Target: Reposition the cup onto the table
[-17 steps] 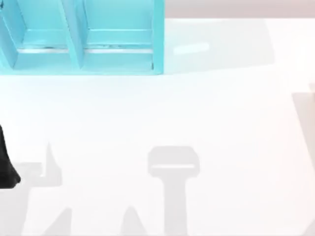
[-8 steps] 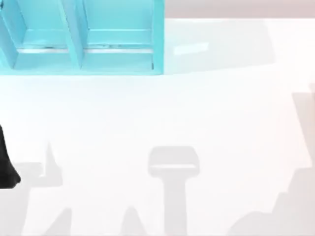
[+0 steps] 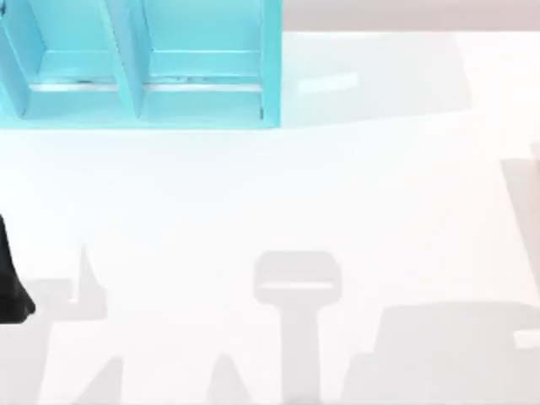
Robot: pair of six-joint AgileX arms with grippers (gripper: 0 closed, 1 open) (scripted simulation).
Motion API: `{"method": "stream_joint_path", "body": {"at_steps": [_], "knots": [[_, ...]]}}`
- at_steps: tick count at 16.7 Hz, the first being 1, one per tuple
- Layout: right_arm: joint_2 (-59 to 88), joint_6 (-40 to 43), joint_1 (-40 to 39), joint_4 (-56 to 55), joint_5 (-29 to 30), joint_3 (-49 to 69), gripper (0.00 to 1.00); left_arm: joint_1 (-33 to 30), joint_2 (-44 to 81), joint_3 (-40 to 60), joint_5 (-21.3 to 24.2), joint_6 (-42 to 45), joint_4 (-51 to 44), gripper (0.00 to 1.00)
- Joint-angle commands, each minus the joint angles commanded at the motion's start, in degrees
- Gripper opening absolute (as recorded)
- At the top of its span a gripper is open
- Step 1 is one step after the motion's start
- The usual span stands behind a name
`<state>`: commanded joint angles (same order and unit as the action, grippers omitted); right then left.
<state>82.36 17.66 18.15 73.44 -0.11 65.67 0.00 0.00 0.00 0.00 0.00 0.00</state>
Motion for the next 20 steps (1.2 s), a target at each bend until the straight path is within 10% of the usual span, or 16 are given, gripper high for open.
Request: {"method": "stream_joint_path", "body": {"at_steps": [6,20], "knots": [[5.85,-6.34,-5.99,1.63,-0.02,5.89,0.00,0.00,0.00,0.00,0.00,0.00,0.00,1.00],[34.50,-55.28,-54.79,5.80,0.82,40.25,0.00,0.00,0.00,0.00,0.00,0.00,0.00,1.00]]}}
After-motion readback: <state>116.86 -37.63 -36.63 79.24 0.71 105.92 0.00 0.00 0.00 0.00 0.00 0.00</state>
